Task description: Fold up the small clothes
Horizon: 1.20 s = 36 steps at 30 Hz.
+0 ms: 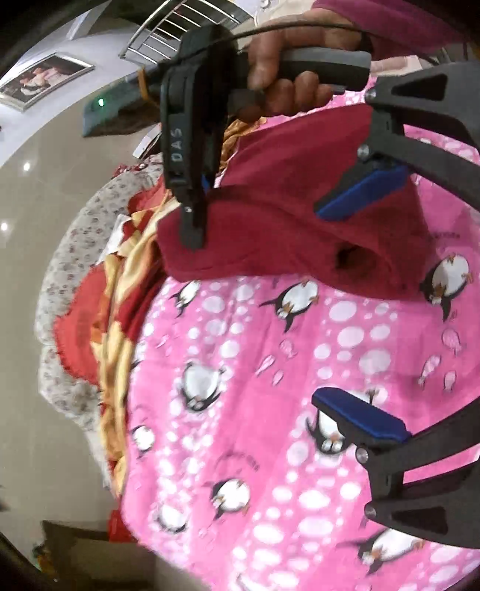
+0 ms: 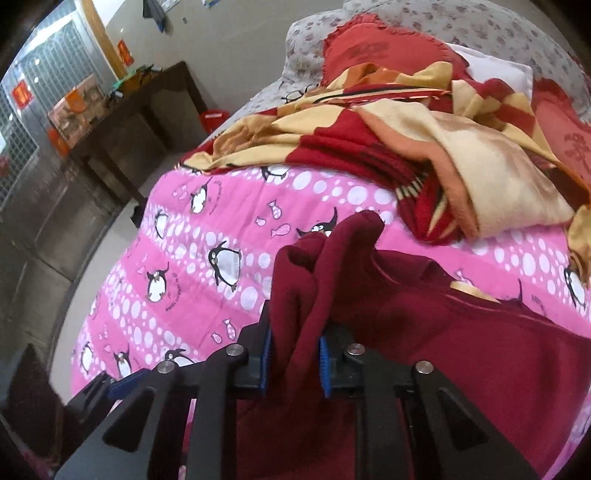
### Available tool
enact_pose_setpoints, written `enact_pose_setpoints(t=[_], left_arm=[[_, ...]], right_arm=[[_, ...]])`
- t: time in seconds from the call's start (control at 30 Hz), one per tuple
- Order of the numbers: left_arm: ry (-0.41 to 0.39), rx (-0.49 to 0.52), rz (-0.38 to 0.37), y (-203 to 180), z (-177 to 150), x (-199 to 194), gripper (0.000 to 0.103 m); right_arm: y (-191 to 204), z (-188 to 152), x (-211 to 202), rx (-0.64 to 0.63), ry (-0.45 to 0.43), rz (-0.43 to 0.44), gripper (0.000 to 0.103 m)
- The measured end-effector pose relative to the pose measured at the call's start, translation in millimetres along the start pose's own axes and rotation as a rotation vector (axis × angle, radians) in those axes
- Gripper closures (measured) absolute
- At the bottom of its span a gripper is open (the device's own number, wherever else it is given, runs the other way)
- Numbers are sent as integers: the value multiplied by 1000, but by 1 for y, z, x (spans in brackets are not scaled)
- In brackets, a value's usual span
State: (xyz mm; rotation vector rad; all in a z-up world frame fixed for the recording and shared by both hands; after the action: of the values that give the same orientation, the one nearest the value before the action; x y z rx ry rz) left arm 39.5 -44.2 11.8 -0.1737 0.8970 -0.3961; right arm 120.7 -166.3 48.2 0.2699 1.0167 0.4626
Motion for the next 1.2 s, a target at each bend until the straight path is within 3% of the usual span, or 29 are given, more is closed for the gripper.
enact_pose_setpoints(t=[0.23,0.3,0.33,0.37,0.47,0.83,1.2], left_arm=[[42,73,-87,-38,-12,11,9],[82,84,-106,-45,-18,18,28],[112,91,-89,-44,-22,22,53],[121,91,-64,-42,-25,23,69],[122,31,-96,-38,-23,19,76],[54,118,-142,-95,-6,-16,80],[77,258,-177,-176,-8,-18,80]], right_arm=[[-3,-2,-3,-2,-7,-7,82],[-4,-2,-2,5,-11,-3,82],[-4,-2,-2,6,-14,-3,82],[-5,-3,-2,5,-17,-5,82],[-6,-5,-5,-10,-20,-19,82],[-16,2,-54,-44,-79,-60,84],[-63,-10,-122,-17,-142,-133,85]])
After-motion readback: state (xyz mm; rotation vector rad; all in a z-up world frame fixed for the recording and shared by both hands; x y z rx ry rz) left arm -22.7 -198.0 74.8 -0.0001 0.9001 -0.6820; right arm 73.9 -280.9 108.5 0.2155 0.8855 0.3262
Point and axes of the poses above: each gripper's, at about its wrist camera, not at the fingertips, and x roughly the way its jaws point, y to its left, z to its top, the point moved 9 cm from there along x, roughly the way its jaws point, and after that the axes turned 10 degrees about z, right-handed, at the moved point
